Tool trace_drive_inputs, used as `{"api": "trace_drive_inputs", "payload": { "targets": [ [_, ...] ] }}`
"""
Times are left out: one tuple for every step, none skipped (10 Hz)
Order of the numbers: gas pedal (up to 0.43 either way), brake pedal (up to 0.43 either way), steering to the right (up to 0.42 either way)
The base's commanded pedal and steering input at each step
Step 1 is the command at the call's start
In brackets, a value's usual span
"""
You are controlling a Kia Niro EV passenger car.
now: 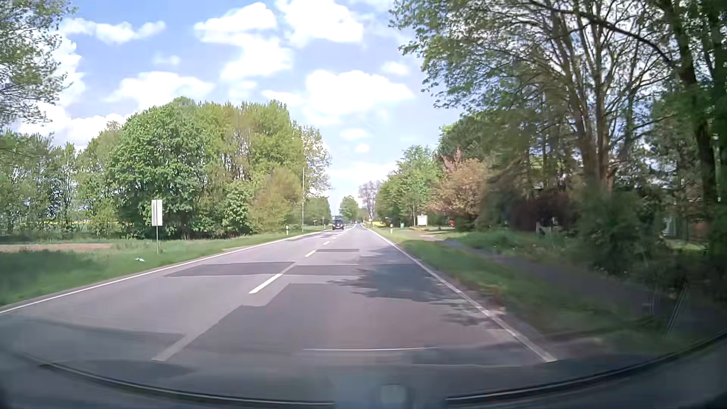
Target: Follow the waypoints while adhering to traffic rules and regulations
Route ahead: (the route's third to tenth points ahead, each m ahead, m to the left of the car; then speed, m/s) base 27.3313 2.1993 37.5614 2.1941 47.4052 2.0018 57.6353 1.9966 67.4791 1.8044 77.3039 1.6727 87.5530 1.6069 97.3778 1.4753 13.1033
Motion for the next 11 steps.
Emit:
{"api": "trace_drive_inputs", "payload": {
  "targets": [
    [0.110, 0.000, -0.002],
    [0.110, 0.000, -0.002],
    [0.110, 0.000, -0.002],
    [0.110, 0.000, -0.002],
    [0.110, 0.000, -0.002],
    [0.110, 0.000, -0.002],
    [0.110, 0.000, -0.002],
    [0.110, 0.000, -0.002],
    [0.110, 0.000, -0.002],
    [0.110, 0.000, -0.002],
    [0.110, 0.000, -0.002]
  ]
}}
